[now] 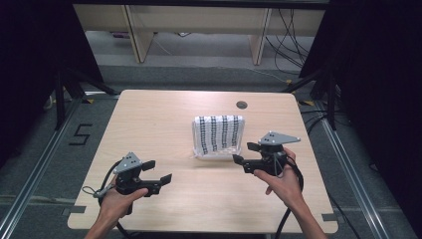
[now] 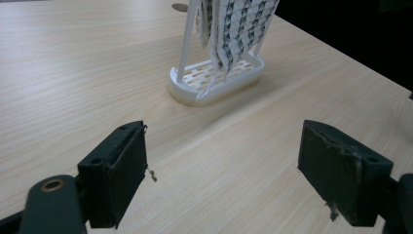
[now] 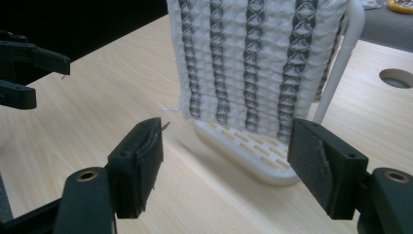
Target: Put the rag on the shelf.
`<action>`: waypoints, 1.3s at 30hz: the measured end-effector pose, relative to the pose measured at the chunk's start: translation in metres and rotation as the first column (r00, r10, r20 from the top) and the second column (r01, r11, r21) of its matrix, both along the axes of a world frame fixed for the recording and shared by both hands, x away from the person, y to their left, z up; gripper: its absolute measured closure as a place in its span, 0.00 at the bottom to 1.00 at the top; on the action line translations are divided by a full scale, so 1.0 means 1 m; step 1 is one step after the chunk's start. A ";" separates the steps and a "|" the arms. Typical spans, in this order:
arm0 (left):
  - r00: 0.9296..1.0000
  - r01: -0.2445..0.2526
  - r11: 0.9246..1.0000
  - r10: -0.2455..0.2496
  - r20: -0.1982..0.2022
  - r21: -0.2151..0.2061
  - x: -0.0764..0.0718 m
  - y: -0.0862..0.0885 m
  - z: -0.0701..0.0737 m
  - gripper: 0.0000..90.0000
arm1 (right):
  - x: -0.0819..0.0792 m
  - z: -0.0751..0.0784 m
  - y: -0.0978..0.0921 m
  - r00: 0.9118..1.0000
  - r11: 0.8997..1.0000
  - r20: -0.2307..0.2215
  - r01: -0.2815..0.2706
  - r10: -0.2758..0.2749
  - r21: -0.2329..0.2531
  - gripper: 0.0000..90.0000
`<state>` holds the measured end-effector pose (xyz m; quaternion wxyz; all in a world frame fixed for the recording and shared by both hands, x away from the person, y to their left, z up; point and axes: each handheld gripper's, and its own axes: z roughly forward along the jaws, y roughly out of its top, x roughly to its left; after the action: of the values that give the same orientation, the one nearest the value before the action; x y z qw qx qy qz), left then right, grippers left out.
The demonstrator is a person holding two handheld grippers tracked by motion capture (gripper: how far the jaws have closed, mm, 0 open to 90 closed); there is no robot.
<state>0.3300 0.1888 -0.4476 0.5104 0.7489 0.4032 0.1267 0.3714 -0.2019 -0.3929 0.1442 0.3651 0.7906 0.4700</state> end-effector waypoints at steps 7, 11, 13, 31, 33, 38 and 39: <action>1.000 -0.004 1.000 0.004 -0.011 0.006 -0.005 0.001 -0.006 0.20 | -0.007 -0.004 0.001 1.000 1.000 -0.031 -0.002 0.002 0.013 0.33; 1.000 -0.002 1.000 0.002 -0.011 -0.001 -0.008 0.003 -0.009 0.20 | -0.008 -0.008 -0.001 1.000 1.000 0.002 -0.012 0.012 0.008 0.32; 1.000 -0.003 1.000 0.003 -0.013 0.003 -0.010 0.003 -0.010 0.20 | -0.012 -0.010 -0.001 1.000 1.000 -0.028 0.000 0.001 0.019 0.31; 1.000 0.009 1.000 -0.008 -0.023 0.020 -0.028 0.003 -0.019 0.19 | -0.027 -0.029 -0.007 0.998 1.000 -0.062 0.004 -0.003 0.020 0.23; 1.000 0.013 1.000 -0.013 -0.021 0.020 -0.028 0.003 -0.019 0.19 | -0.027 -0.031 -0.009 0.999 1.000 -0.040 -0.009 0.010 0.016 0.23; 1.000 0.024 0.999 -0.023 -0.021 0.031 -0.033 0.003 -0.023 0.19 | -0.033 -0.037 -0.010 0.999 0.999 -0.050 -0.018 0.019 0.026 0.24; 0.999 0.026 0.999 -0.025 -0.023 0.036 -0.036 0.003 -0.025 0.19 | -0.033 -0.038 -0.011 0.998 0.999 -0.051 -0.028 0.029 0.026 0.23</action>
<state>0.2942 0.1916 -0.4725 0.4938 0.7645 0.3969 0.1188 0.3380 -0.2126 -0.4309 0.1124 0.3676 0.7932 0.4723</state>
